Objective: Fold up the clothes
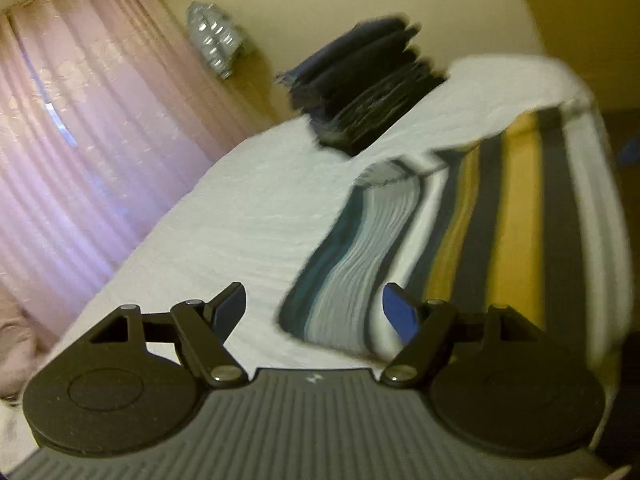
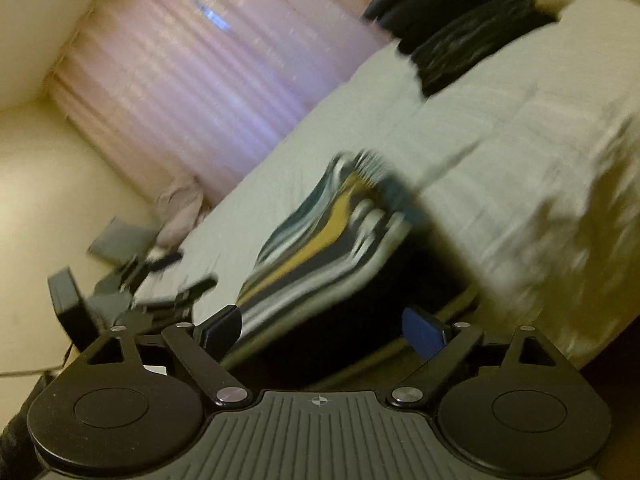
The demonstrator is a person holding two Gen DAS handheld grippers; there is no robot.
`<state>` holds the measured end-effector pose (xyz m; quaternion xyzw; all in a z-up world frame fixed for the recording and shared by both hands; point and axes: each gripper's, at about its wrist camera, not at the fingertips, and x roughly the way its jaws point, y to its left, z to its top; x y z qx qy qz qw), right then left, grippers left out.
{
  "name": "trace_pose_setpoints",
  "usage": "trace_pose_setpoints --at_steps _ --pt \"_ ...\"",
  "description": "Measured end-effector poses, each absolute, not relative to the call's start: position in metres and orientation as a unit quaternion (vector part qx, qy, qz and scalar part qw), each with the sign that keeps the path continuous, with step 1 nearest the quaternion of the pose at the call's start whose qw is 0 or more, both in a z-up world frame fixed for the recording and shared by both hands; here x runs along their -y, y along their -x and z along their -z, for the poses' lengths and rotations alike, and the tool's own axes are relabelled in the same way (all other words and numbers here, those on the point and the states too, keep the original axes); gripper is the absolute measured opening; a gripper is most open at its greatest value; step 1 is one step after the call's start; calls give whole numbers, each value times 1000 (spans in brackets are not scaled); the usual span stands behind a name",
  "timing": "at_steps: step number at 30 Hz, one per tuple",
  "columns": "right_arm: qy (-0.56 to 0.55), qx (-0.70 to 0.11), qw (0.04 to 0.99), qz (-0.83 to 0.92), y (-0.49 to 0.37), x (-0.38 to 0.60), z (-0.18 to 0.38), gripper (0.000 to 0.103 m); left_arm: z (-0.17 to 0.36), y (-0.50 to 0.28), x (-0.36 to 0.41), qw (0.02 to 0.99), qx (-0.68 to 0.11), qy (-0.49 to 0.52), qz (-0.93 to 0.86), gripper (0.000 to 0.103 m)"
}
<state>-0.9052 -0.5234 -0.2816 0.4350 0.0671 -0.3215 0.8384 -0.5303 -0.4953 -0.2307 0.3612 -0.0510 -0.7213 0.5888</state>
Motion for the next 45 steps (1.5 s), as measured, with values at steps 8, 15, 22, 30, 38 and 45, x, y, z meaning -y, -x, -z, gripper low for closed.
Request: trace_pose_setpoints --at_steps 8,15,22,30,38,45 --pt "-434 -122 867 214 847 524 298 90 253 543 487 556 54 -381 737 73" --pt "-346 -200 895 200 817 520 289 90 243 526 478 571 92 -395 713 73" --pt "-93 -268 924 255 810 469 258 90 248 513 472 579 103 -418 692 73" --pt "250 -350 877 213 755 419 295 90 248 507 466 587 102 -419 685 73" --pt "448 -402 771 207 716 425 370 90 256 494 459 573 127 -438 681 79" --pt "378 -372 825 197 732 451 352 49 285 510 468 501 214 -495 677 81"
